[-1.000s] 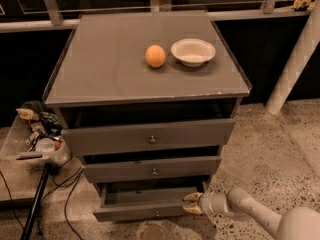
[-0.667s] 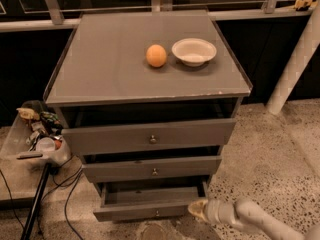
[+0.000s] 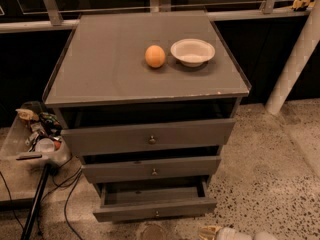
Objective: Open bottom drawer
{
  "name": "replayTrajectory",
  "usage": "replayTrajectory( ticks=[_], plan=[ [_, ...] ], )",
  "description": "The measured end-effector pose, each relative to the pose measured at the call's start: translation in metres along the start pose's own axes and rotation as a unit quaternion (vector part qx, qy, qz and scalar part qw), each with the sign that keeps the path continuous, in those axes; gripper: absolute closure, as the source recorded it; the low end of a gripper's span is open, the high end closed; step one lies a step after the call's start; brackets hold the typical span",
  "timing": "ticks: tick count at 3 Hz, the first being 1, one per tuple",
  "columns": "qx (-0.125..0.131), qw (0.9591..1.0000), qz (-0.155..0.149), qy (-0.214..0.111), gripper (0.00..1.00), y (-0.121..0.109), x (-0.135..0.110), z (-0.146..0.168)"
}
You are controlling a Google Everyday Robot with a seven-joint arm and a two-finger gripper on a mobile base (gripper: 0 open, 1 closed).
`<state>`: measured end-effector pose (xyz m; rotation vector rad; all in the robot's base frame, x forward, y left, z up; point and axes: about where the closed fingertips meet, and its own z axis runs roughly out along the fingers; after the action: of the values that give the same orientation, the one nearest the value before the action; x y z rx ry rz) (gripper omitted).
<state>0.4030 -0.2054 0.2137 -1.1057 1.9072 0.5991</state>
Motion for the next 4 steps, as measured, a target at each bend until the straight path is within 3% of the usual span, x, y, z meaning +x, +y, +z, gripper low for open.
replayTrajectory(
  ticks=[1, 2, 3, 4],
  plan=[
    [-0.015, 0.9992, -0.038, -0.002, 0.58, -0.019, -0.032, 0.031],
    [-0.043, 0.9947, -0.094, 0.004, 0.35, -0.041, -0.086, 0.09],
    [-0.067, 0.9919, -0.108, 0.002, 0.12, -0.03, -0.101, 0.114],
    [-0.067, 0.9919, -0.108, 0.002, 0.0, -0.03, -0.101, 0.114]
  ],
)
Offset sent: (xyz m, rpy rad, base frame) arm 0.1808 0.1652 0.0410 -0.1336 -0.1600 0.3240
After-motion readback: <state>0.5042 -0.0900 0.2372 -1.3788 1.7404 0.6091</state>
